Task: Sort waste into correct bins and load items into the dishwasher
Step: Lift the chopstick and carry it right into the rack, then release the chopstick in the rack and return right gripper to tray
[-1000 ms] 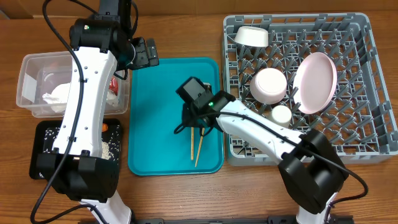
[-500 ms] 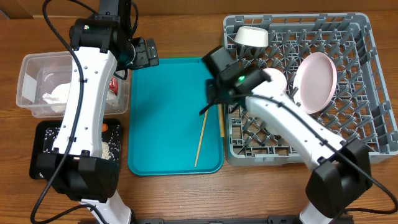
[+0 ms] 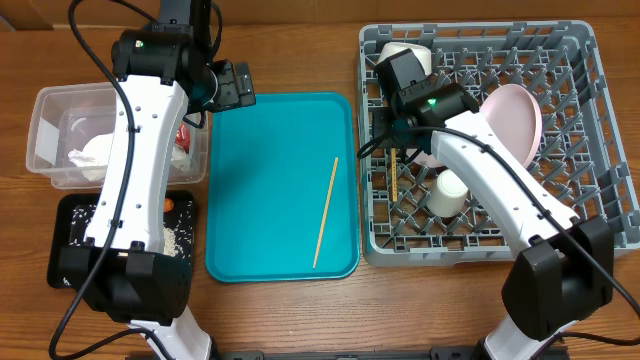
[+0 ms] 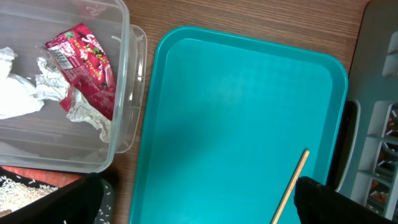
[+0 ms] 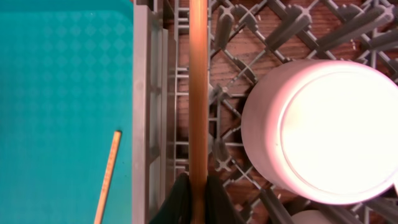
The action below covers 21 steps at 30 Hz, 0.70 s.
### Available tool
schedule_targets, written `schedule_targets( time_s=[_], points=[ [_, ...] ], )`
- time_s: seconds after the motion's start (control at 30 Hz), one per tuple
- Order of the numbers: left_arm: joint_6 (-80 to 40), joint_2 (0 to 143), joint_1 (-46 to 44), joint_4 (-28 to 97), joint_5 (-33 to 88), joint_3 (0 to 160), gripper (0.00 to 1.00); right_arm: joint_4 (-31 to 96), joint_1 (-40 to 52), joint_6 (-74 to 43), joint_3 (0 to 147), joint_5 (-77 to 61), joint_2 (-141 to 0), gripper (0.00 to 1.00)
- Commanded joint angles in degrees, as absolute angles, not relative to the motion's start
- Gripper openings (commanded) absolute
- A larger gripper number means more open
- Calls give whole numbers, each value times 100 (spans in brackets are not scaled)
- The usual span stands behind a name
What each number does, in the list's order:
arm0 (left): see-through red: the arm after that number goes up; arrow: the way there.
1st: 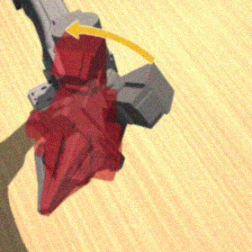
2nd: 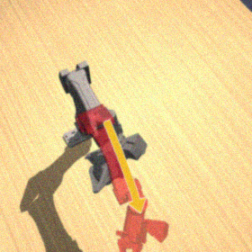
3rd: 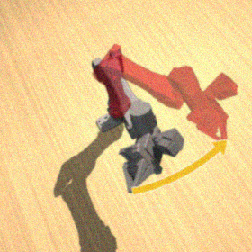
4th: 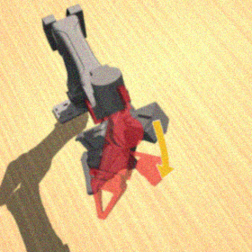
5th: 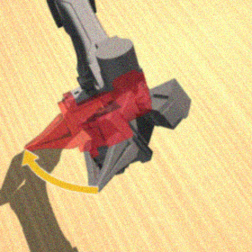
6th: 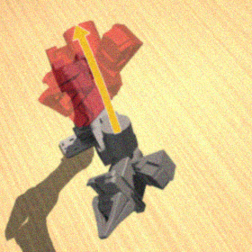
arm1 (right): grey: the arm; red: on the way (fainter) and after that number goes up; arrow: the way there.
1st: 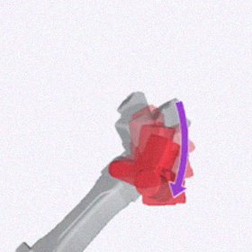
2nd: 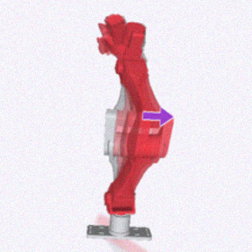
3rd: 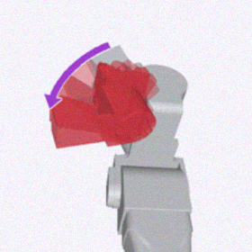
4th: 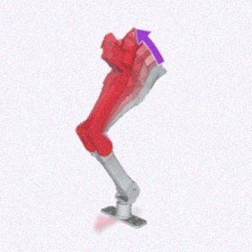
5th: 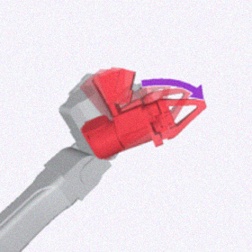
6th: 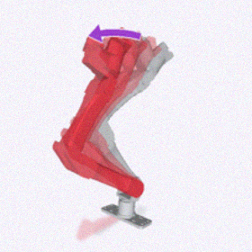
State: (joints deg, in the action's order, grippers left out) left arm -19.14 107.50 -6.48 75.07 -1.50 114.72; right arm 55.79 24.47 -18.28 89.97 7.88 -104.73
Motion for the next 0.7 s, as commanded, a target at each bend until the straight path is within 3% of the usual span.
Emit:
schedule_targets(
  time_s=[0.0, 0.43, 0.53, 0.67],
  points=[
    [-1931, 10768, -613, 7494, -102, 11445, 100, 5417, 2458, -1772, 8849, 788, -10418, 4],
    [-1931, 10768, -613, 7494, -102, 11445, 100, 4869, 2458, -1776, 8534, 764, -10460, 5],
    [-1931, 10768, -613, 7494, -102, 11445, 100, 4873, 2458, -1776, 8534, 744, -10460, 27],
    [-1931, 10768, -613, 7496, -102, 11445, 100, 4895, 2458, -1774, 8534, 746, -10460, 38]
  ],
)
